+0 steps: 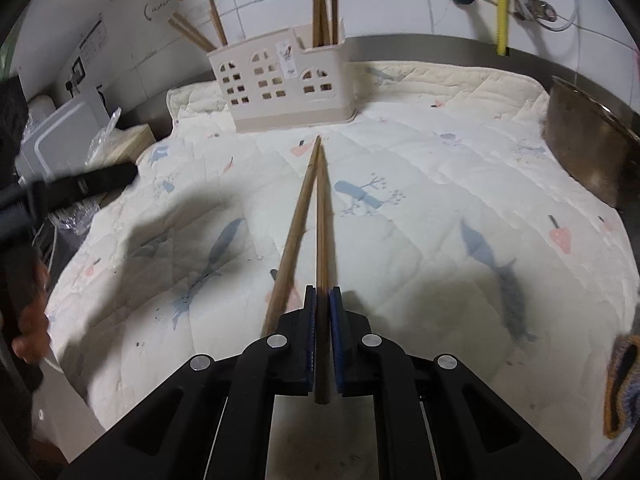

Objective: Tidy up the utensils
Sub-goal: 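Close the right tool on a chopstick while the left tool grasps the last one, then lift both chopsticks upright and lower them into the white holder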

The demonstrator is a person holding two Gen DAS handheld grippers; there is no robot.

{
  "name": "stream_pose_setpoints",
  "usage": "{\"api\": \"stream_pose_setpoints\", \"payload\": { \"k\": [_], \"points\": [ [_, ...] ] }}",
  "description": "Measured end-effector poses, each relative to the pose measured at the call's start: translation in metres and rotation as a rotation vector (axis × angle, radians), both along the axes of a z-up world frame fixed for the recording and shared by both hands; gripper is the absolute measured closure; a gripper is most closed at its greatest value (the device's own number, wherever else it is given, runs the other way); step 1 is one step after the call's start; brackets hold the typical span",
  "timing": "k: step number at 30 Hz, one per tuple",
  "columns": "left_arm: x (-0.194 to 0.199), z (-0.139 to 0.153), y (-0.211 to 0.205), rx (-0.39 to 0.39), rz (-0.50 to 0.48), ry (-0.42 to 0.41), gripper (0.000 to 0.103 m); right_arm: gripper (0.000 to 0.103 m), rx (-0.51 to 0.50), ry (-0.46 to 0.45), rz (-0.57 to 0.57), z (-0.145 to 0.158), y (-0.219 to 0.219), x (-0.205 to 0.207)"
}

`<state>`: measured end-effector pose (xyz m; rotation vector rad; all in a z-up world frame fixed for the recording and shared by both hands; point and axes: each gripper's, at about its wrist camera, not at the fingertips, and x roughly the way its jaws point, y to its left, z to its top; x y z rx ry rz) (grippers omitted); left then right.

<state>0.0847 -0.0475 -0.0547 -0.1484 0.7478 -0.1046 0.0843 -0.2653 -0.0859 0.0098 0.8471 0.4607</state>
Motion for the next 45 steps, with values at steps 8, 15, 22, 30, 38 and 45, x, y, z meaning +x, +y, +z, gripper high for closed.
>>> {"api": "stream_pose_setpoints", "payload": {
  "k": [8,15,22,30,38,45],
  "points": [
    [-0.008,-0.019,-0.051,-0.011,-0.095,0.027,0.020,0.097,0.020,-0.075,-0.020,0.024,-0.023,-0.009],
    [0.002,-0.035,-0.088,-0.050,-0.172,0.084,0.052,0.097,0.051,-0.101,-0.039,0.029,-0.040,-0.011],
    [0.016,-0.047,-0.105,-0.046,-0.185,0.135,0.072,0.097,0.081,-0.099,-0.056,0.028,-0.051,-0.010],
    [0.026,-0.056,-0.107,-0.026,-0.157,0.168,0.074,0.097,0.096,-0.093,-0.057,0.027,-0.052,-0.009],
    [0.030,-0.055,-0.108,0.029,-0.146,0.177,0.090,0.096,0.099,-0.100,-0.055,0.029,-0.051,-0.009],
    [0.025,-0.034,-0.087,0.077,-0.136,0.142,0.096,0.096,0.098,-0.137,-0.060,0.041,-0.051,-0.013]
  ]
}}
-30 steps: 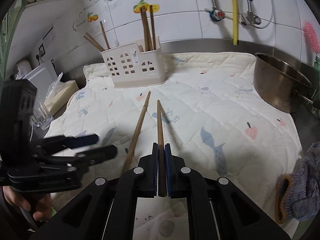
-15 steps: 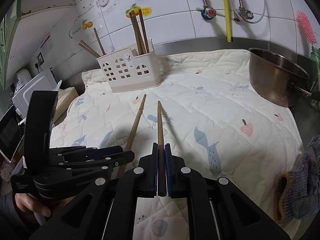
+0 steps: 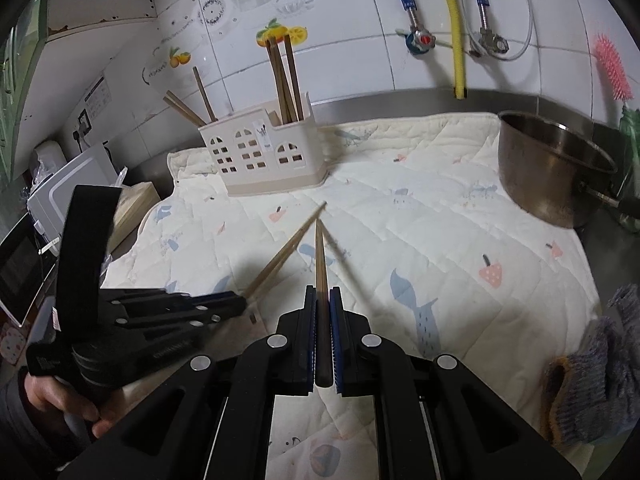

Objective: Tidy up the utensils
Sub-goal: 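Lift both chopsticks upright and lower them into the white holder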

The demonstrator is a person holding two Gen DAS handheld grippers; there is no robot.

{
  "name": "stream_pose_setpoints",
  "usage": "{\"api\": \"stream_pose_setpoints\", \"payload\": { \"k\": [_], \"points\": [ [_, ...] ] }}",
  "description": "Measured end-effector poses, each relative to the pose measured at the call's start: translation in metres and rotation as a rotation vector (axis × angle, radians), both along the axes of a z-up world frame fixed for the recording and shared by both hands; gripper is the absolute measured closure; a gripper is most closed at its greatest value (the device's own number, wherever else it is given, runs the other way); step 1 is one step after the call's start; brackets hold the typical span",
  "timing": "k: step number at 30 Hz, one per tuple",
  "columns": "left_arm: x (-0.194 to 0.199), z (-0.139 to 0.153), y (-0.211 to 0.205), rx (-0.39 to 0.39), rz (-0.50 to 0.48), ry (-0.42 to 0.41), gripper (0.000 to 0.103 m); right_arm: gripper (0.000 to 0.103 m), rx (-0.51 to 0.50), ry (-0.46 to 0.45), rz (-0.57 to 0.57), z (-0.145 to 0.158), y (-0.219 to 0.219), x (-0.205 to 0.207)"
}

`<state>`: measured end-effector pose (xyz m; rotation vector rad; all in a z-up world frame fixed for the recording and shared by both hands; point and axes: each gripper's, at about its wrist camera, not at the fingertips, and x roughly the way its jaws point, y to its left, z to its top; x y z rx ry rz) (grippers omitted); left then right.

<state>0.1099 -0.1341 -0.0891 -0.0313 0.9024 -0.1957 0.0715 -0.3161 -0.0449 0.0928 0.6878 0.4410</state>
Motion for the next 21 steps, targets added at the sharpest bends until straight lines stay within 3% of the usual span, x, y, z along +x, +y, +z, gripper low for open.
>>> {"api": "stream_pose_setpoints", "payload": {
  "k": [9,21],
  "points": [
    [-0.011,0.062,0.035,0.069,-0.027,-0.166,0.097,0.096,-0.004,-0.085,0.002,0.039,-0.001,0.007],
    [0.002,0.106,0.062,-0.024,-0.078,-0.266,0.097,0.096,-0.021,-0.138,0.090,0.078,0.028,0.027]
  ]
}}
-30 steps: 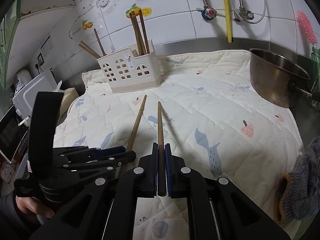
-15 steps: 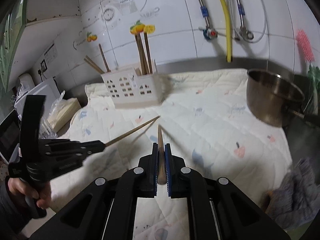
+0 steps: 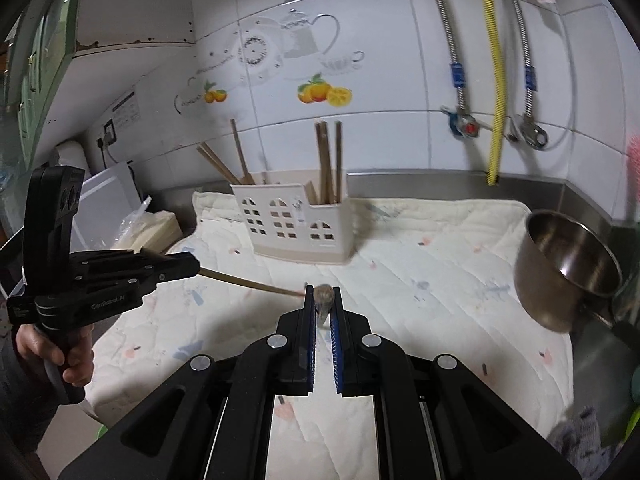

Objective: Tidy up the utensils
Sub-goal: 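Lift both chopsticks upright and lower them into the white holder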

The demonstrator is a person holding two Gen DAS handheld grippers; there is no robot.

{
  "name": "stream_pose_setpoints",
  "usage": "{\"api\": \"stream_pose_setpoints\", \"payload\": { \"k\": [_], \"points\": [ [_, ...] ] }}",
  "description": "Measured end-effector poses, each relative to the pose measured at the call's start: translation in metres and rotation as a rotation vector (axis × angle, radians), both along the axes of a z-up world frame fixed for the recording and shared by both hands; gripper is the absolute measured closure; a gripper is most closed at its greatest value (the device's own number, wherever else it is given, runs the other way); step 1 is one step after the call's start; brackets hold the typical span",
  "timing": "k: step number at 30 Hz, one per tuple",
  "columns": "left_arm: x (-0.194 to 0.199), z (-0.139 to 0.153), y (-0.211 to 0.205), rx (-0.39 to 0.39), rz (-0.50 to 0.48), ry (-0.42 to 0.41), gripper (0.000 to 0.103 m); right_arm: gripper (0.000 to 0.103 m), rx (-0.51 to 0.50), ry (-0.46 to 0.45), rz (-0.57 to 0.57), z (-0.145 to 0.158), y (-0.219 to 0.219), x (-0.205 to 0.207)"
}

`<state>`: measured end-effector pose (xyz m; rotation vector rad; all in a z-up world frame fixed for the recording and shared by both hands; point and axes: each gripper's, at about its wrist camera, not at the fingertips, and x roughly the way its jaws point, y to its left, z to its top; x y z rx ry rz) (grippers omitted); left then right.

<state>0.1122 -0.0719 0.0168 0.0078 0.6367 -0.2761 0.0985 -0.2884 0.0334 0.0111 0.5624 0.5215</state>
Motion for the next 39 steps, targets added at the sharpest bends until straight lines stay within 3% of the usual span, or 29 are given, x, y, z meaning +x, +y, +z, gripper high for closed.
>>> {"api": "stream_pose_setpoints", "payload": {
  "k": [5,16,26,31,39],
  "points": [
    [0.007,0.013,0.007,-0.014,-0.009,-0.012,0.097,0.096,0.007,0.003,0.050,0.013,0.013,0.012],
    [0.032,0.099,0.032,0.002,0.011,-0.148,0.097,0.096,-0.032,-0.089,0.161,0.096,0.047,0.054],
    [0.081,0.168,0.055,0.003,0.086,-0.290,0.097,0.096,-0.072,-0.176,0.154,0.152,0.074,0.099],
    [0.113,0.173,0.061,0.003,0.137,-0.309,0.097,0.096,-0.077,-0.181,0.129,0.160,0.080,0.124],
    [0.146,0.153,0.080,-0.037,0.195,-0.276,0.097,0.096,-0.102,-0.163,0.093,0.148,0.088,0.157]
  ]
}}
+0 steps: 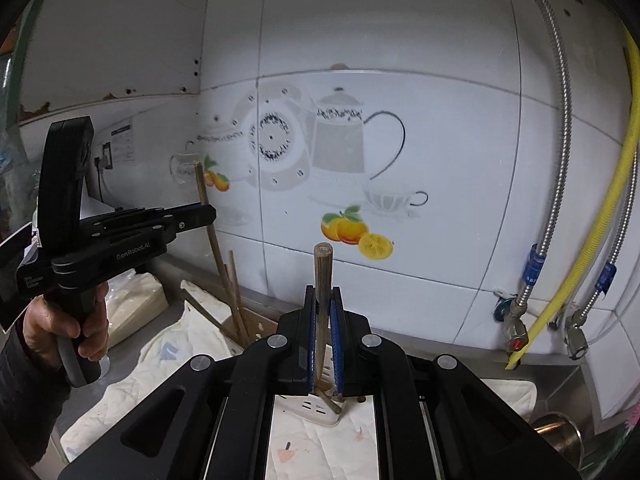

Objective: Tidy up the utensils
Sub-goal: 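Lift both chopsticks upright and lower them into the white holder, then open both tools and pull them back from the holder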

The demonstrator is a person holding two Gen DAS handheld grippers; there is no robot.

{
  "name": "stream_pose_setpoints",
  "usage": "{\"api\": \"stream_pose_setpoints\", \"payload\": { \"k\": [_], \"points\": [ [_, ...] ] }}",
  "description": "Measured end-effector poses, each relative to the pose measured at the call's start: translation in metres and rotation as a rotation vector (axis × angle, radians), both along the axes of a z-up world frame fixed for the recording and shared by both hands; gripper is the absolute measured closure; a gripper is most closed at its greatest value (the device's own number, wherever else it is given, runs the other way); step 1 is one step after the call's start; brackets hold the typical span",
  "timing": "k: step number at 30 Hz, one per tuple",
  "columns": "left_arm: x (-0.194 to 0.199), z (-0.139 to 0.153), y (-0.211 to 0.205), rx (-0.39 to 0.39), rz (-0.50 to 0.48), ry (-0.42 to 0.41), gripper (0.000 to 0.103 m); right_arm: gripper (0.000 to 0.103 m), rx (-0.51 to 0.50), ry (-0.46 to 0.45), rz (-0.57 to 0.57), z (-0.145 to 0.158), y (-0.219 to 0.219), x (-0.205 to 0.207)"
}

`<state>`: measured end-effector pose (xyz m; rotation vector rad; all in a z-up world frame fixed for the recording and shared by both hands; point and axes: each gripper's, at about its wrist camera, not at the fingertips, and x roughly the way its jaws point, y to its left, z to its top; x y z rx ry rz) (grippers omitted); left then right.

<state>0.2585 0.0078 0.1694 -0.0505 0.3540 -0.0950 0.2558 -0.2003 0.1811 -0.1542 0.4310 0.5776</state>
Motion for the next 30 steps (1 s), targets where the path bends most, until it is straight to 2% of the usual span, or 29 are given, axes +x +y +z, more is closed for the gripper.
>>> {"api": "stream_pose_setpoints", "payload": {
  "k": [14,30],
  "points": [
    [0.019,-0.045,0.004,0.007,-0.001,0.099,0.097,0.096,-0.053,0.076,0.004,-0.040,0.018,0.023],
    [0.021,-0.066,-0.001,0.032,-0.008,0.163,0.096,0.096,-0.081,0.143,0.009,-0.070,0.030,0.033]
  ]
}}
